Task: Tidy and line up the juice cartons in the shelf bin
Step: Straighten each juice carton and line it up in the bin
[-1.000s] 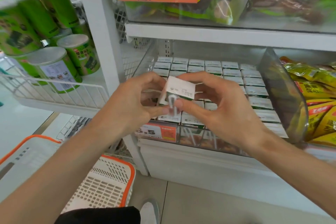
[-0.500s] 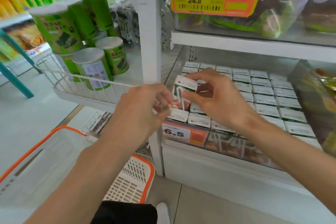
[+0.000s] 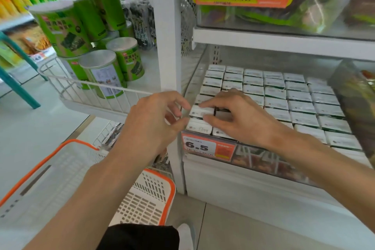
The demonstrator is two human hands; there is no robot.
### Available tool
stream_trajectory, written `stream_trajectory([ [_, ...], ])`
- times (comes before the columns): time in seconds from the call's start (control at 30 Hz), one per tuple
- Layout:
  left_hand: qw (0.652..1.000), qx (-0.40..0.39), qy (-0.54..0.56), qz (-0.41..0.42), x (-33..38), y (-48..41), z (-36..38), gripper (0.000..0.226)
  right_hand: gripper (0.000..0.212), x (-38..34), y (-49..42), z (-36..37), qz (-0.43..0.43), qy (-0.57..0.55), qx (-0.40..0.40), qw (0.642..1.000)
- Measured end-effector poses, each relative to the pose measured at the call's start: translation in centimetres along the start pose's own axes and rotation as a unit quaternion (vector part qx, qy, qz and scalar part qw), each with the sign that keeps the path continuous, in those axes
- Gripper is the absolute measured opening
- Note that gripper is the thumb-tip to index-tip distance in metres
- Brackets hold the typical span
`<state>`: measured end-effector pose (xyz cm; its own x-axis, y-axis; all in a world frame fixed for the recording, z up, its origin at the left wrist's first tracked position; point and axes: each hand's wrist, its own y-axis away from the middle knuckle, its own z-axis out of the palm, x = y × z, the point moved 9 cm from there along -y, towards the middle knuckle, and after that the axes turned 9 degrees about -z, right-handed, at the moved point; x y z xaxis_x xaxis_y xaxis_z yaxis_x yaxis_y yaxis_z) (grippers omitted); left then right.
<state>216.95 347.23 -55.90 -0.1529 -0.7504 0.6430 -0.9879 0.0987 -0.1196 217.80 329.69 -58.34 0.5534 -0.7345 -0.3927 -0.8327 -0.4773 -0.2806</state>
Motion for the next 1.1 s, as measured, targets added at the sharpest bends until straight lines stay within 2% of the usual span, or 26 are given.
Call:
stream_trajectory([
  [0.2,1.000,0.009,0.008,0.004,0.2,-0.1,0.2,0.021,0.024,1.4,-0.5,-0.5,0.014,-0.054,0.013,0.998],
  [0.33,1.000,0.020,0.006,0.018,0.5,-0.1,0.3,0.021,0.028,3.1,-1.7,-1.4,0.045,-0.030,0.042,0.998],
  [0.63,0.999,0.036,0.009,0.022,0.4,-0.4,0.3,0.023,0.045,4.1,-3.8,-1.0,0.035,0.051,-0.074,0.995],
  [0.8,0.999,0.040,0.006,0.018,0.3,-0.4,0.4,0.022,0.042,4.3,-4.3,-0.6,0.039,0.040,-0.102,0.993],
  [0.93,0.999,0.046,0.003,0.017,0.7,-0.3,0.4,0.020,0.030,3.8,-3.3,-1.6,0.035,-0.014,-0.045,0.998],
  [1.1,0.998,0.056,0.009,0.024,1.7,0.0,0.4,0.016,0.027,2.3,-1.6,-3.7,0.019,-0.029,0.025,0.999],
])
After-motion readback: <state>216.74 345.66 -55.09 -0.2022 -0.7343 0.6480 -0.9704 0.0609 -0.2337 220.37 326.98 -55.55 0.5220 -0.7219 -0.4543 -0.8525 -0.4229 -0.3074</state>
